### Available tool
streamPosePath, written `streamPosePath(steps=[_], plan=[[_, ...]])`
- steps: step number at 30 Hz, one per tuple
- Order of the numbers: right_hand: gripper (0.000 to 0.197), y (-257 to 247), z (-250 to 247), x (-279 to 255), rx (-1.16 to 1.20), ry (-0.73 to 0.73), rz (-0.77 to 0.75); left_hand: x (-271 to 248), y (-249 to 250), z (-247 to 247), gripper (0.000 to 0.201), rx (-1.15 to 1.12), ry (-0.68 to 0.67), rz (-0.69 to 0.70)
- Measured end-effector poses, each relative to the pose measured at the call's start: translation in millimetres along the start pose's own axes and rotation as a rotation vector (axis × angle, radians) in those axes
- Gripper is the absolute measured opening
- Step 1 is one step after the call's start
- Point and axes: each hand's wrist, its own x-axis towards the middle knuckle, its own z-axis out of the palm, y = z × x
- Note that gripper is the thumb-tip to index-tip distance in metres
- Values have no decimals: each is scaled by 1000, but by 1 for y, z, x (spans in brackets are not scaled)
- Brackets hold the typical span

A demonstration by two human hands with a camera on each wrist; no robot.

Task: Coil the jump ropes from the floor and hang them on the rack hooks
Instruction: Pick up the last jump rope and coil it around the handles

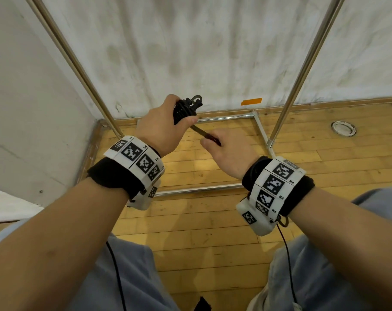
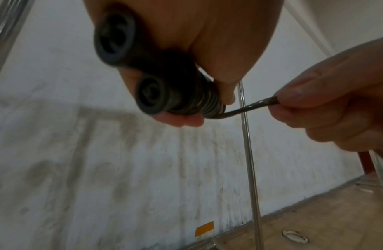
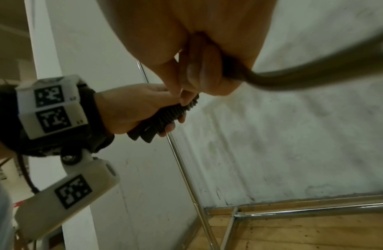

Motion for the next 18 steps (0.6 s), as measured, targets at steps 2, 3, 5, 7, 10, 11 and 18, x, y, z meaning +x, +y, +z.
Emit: streamPosePath(steps=[2,3,5,7,10,11,18], plan=[[23,-1,-6,1,-24,26,-7,1,1,2,47,-2,-6,-1],[24,-1,-9,1,-36,51,-16,1,2,3,46,6,-8,11],[23,-1,-16,2,-66,94,-27,0,5,6,42,28,-31,39],[21,0,-22,2,-91,130,-30,-2,7,9,40,21,-96,55],[21,2,-28,1,-103,147,-33,-4,8,10,39,-80,-235,71],[22,2,-30,1,-111,136,-41,-5,8,9,39,-110,-267,77],[40,-6,-32,-4,-334,81,-100,-1,5,6,44,-140,-158,-50]])
